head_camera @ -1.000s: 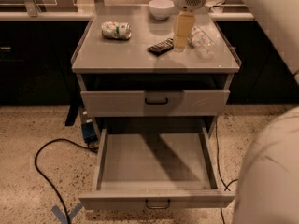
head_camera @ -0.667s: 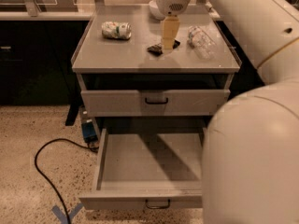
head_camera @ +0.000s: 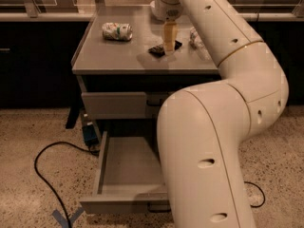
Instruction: Place rxbar chocolate into top drawer
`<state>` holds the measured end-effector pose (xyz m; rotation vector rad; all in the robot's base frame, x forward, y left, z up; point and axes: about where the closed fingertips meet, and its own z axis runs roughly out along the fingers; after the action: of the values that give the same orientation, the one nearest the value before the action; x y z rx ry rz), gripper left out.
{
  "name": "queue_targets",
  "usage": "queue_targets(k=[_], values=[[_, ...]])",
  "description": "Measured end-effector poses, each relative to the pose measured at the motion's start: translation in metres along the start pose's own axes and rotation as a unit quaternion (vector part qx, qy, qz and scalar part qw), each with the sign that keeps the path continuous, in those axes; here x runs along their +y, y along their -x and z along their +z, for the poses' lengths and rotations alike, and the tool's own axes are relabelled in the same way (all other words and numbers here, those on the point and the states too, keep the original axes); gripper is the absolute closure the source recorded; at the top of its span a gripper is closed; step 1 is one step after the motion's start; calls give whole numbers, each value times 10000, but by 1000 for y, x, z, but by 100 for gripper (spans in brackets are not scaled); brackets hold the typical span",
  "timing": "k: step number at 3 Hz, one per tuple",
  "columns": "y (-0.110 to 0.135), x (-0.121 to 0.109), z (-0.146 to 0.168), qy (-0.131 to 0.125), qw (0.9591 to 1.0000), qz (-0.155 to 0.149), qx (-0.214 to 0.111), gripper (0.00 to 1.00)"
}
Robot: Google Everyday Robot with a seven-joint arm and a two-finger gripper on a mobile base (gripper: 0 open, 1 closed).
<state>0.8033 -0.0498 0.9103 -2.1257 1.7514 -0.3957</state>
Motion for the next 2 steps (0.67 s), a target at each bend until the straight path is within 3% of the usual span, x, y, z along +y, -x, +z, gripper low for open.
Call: queue_targets(k=[2], values=[[-2, -11, 13, -141, 9998, 101, -17, 0]])
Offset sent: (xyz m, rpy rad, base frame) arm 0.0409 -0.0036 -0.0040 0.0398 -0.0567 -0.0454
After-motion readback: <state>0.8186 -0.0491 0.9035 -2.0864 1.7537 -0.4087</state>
